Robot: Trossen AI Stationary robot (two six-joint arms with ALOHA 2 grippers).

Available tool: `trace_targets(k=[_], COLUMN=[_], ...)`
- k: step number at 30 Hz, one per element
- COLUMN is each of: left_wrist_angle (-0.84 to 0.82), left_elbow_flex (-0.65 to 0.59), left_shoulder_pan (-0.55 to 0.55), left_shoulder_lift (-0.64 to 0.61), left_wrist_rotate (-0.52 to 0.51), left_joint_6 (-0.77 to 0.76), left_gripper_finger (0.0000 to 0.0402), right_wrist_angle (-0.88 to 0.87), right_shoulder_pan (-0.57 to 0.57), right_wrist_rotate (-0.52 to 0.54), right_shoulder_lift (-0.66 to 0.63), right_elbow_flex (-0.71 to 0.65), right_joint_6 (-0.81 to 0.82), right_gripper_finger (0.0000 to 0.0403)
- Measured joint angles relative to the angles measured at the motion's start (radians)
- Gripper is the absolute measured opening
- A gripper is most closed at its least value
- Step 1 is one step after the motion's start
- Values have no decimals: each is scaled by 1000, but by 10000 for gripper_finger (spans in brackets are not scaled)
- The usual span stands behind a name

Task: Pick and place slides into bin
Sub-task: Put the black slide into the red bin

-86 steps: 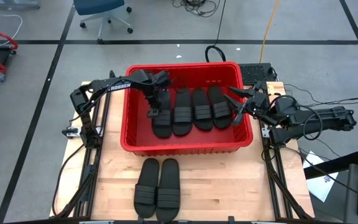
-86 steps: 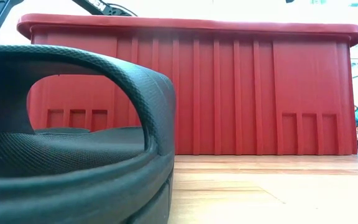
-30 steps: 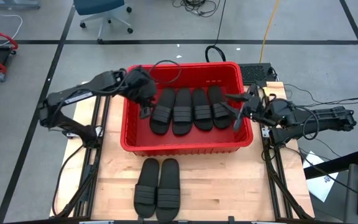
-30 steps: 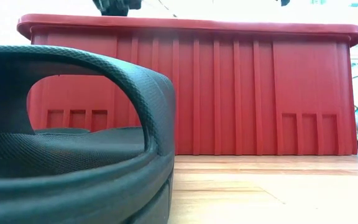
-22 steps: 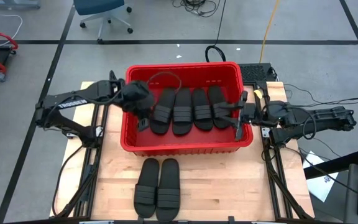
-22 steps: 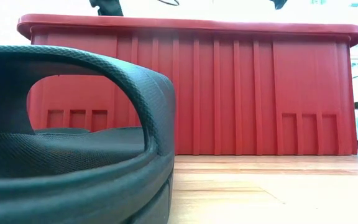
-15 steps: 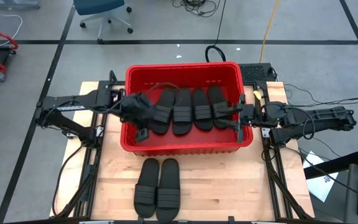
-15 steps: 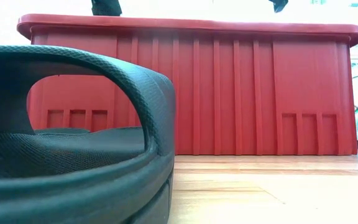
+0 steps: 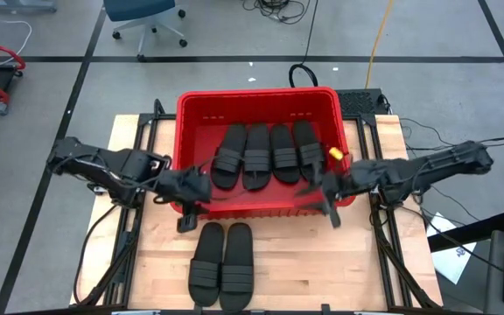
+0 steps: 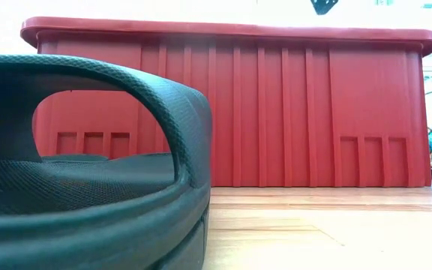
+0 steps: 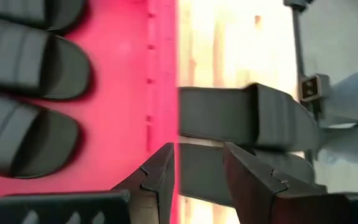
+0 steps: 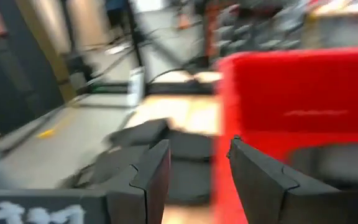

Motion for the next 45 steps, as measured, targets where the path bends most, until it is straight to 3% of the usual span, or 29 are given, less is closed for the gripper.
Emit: trace_targets(k=[4, 9, 20, 27, 34, 41, 45], left_wrist_angle=[0, 0, 0, 0, 0, 0, 0], left_elbow_flex=[0, 0, 0, 0, 0, 0, 0], left_shoulder_pan=[-58, -114, -201, -224, -226, -226, -226], left_shoulder_lift=[0, 0, 0, 0, 0, 0, 0], left_wrist_rotate=[0, -1, -2, -9, -26, -26, -25], left_joint_6=[-20, -19, -45, -46, -47, -46, -45], left_gripper_finger=[131, 131, 131, 131, 131, 131, 131], right_wrist_angle=[71, 133, 183, 219, 220, 263, 390], right_shoulder_pan=[84, 179, 377, 477, 492, 397, 352], right_wrist_rotate=[-73, -69, -63, 0, 100, 122, 120], right_shoulder_lift=[102, 207, 376, 448, 553, 628, 697], right_elbow_flex=[0, 0, 0, 0, 0, 0, -1], right_joint_6=[75, 156, 503, 641, 669, 723, 652], right_gripper_finger=[155, 155, 155, 155, 155, 155, 155])
